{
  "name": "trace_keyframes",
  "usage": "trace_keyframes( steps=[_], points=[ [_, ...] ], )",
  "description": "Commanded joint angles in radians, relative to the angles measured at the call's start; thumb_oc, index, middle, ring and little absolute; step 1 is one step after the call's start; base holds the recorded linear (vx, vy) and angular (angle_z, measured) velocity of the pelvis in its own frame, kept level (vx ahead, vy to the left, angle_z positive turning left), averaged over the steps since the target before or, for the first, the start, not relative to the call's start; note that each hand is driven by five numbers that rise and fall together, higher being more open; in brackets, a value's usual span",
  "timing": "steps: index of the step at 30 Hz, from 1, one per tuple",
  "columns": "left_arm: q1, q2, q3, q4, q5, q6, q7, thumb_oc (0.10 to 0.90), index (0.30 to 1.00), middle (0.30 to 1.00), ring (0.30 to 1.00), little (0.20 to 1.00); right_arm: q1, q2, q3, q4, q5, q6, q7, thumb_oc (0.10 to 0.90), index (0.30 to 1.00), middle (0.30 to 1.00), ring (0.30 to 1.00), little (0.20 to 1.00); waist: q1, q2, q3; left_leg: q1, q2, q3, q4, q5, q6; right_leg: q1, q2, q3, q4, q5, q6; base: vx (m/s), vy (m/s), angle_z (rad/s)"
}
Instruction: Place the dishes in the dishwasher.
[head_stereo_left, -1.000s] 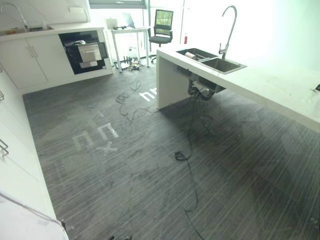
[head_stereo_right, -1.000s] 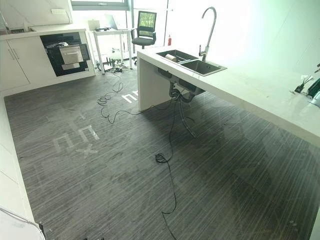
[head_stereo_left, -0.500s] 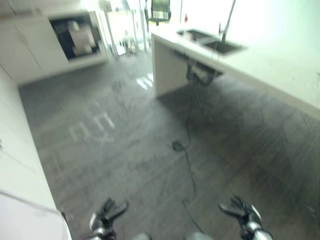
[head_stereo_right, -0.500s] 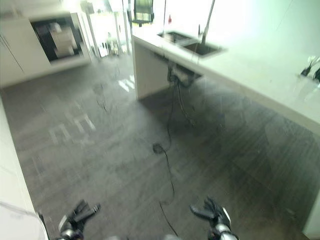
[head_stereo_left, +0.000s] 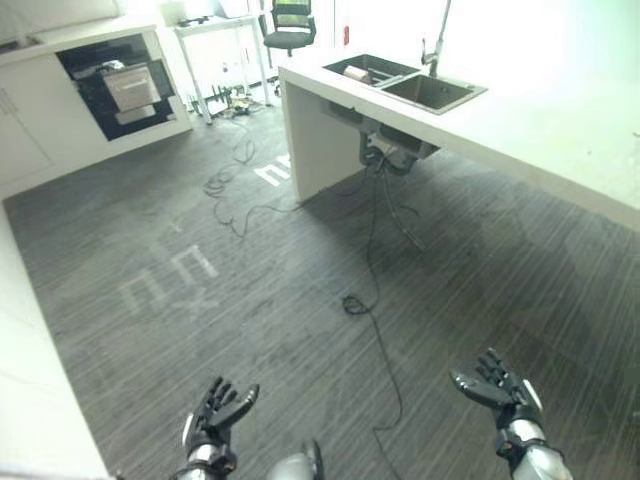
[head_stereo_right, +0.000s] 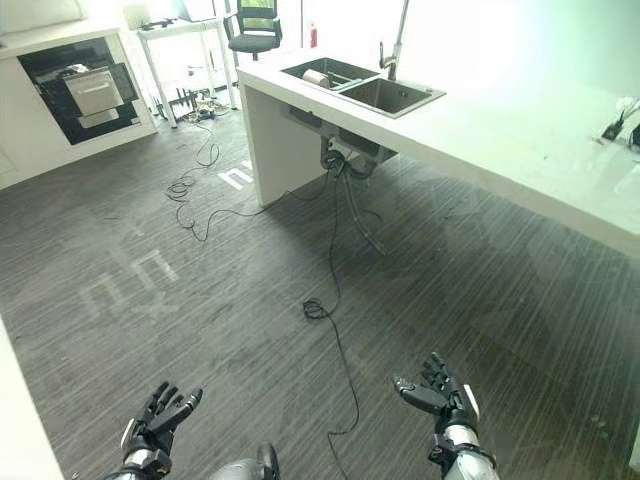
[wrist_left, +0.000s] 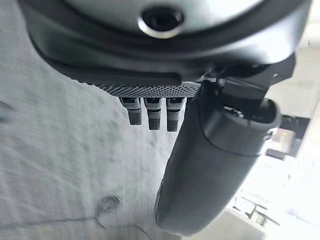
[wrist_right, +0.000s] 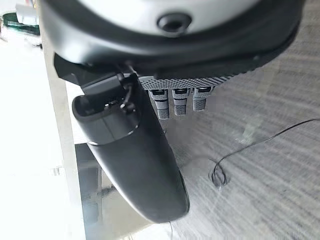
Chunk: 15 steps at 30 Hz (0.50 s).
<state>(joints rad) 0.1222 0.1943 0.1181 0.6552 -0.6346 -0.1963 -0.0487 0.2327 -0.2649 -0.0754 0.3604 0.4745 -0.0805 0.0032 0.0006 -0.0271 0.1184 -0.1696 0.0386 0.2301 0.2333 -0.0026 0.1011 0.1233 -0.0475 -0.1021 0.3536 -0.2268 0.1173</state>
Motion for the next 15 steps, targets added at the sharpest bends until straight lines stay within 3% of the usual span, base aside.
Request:
trace_keyframes(
  steps=[1, 3, 4, 5, 6, 7, 8, 9, 11, 13, 15],
  points=[
    [-0.004, 0.110, -0.045, -0.145, 0.092, -0.064, -0.024, 0.800, 0.900, 0.900, 0.900, 0.900, -0.058, 0.006, -0.030, -0.152, 0.006, -0.067, -0.015, 0.800, 0.900, 0.900, 0.900, 0.900, -0.017, 0.043, -0.045, -0.021, 0.013, -0.071, 0.067, -0.100, -0.081, -0.024, -0.034, -0.042, 0.218, 0.393, 0.074, 0.21, 0.303, 0.49],
    [-0.008, 0.120, -0.074, -0.188, 0.116, -0.053, -0.001, 0.800, 0.900, 0.900, 0.900, 0.900, -0.073, 0.008, -0.004, -0.149, -0.027, -0.087, -0.018, 0.800, 0.900, 0.900, 0.900, 0.900, -0.027, 0.063, -0.035, 0.014, 0.008, -0.074, 0.067, -0.120, -0.071, -0.179, -0.037, -0.059, 0.349, 0.380, 0.049, 0.25, 0.219, 0.28],
    [-0.015, 0.138, -0.086, -0.225, 0.111, -0.028, 0.003, 0.800, 0.900, 0.900, 0.900, 0.900, -0.075, -0.005, 0.011, -0.168, -0.004, -0.084, -0.037, 0.800, 0.900, 0.900, 0.900, 0.900, -0.044, 0.046, -0.024, 0.044, -0.021, -0.089, 0.067, -0.120, -0.078, -0.231, 0.009, -0.110, 0.201, 0.333, 0.037, 0.41, 0.044, 0.06],
    [-0.012, 0.143, -0.084, -0.239, 0.110, -0.017, -0.010, 0.800, 0.900, 0.900, 0.900, 0.900, -0.061, -0.006, 0.000, -0.186, 0.004, -0.080, -0.037, 0.800, 0.900, 0.900, 0.900, 0.900, -0.057, 0.035, -0.018, 0.067, -0.036, -0.103, 0.067, -0.133, -0.082, -0.232, 0.003, -0.142, 0.098, 0.346, 0.037, 0.61, -0.125, 0.45],
    [-0.001, 0.148, -0.081, -0.261, 0.134, -0.004, -0.019, 0.800, 0.900, 0.900, 0.900, 0.900, -0.033, -0.017, -0.019, -0.198, -0.003, -0.106, -0.008, 0.800, 0.900, 0.900, 0.900, 0.900, -0.079, 0.011, -0.004, 0.110, -0.060, -0.125, 0.067, -0.162, -0.088, -0.266, -0.031, -0.163, -0.054, 0.383, 0.037, 0.66, -0.219, 1.42],
    [0.003, 0.150, -0.089, -0.269, 0.151, 0.003, -0.035, 0.800, 0.900, 0.900, 0.900, 0.900, -0.018, -0.024, -0.038, -0.190, 0.019, -0.128, 0.007, 0.800, 0.900, 0.900, 0.900, 0.900, -0.105, -0.010, 0.010, 0.152, -0.085, -0.153, 0.067, -0.193, -0.090, -0.366, -0.082, -0.118, -0.054, 0.351, 0.039, 0.82, -0.354, 1.47],
    [-0.006, 0.146, -0.110, -0.258, 0.170, -0.001, -0.037, 0.800, 0.900, 0.900, 0.900, 0.900, -0.023, -0.028, -0.048, -0.183, 0.024, -0.134, 0.003, 0.800, 0.900, 0.900, 0.900, 0.900, -0.127, -0.016, 0.013, 0.184, -0.102, -0.187, 0.067, -0.222, -0.093, -0.464, -0.122, -0.050, -0.054, 0.330, 0.046, 0.80, -0.397, 1.44],
    [-0.012, 0.149, -0.122, -0.266, 0.171, 0.002, -0.040, 0.800, 0.900, 0.900, 0.900, 0.900, -0.032, -0.033, -0.054, -0.198, 0.040, -0.124, -0.019, 0.800, 0.900, 0.900, 0.900, 0.900, -0.131, -0.014, 0.011, 0.206, -0.107, -0.203, 0.067, -0.245, -0.093, -0.519, -0.142, -0.039, -0.054, 0.304, 0.049, 0.73, -0.419, 0.72],
    [-0.007, 0.162, -0.109, -0.297, 0.164, 0.015, -0.043, 0.800, 0.900, 0.900, 0.900, 0.900, -0.065, -0.033, -0.050, -0.202, 0.060, -0.115, -0.051, 0.800, 0.900, 0.900, 0.900, 0.900, -0.108, -0.016, 0.003, 0.222, -0.103, -0.190, 0.067, -0.274, -0.090, -0.495, -0.155, -0.084, -0.054, 0.285, 0.051, 0.55, -0.346, 0.12],
    [-0.012, 0.156, -0.110, -0.309, 0.146, 0.030, -0.034, 0.800, 0.900, 0.900, 0.900, 0.900, -0.105, -0.035, -0.028, -0.196, 0.066, -0.112, -0.091, 0.800, 0.900, 0.900, 0.900, 0.900, -0.101, -0.025, -0.028, 0.260, -0.112, -0.195, 0.067, -0.303, -0.088, -0.447, -0.133, -0.069, -0.054, 0.308, 0.054, 0.47, -0.279, -0.20],
    [-0.012, 0.151, -0.112, -0.324, 0.154, 0.035, -0.037, 0.800, 0.900, 0.900, 0.900, 0.900, -0.118, -0.045, -0.025, -0.211, 0.066, -0.109, -0.095, 0.800, 0.900, 0.900, 0.900, 0.900, -0.105, -0.020, -0.047, 0.292, -0.095, -0.183, 0.067, -0.287, -0.102, -0.426, -0.112, -0.069, -0.054, 0.303, 0.037, 0.33, -0.151, 0.12]
  ],
)
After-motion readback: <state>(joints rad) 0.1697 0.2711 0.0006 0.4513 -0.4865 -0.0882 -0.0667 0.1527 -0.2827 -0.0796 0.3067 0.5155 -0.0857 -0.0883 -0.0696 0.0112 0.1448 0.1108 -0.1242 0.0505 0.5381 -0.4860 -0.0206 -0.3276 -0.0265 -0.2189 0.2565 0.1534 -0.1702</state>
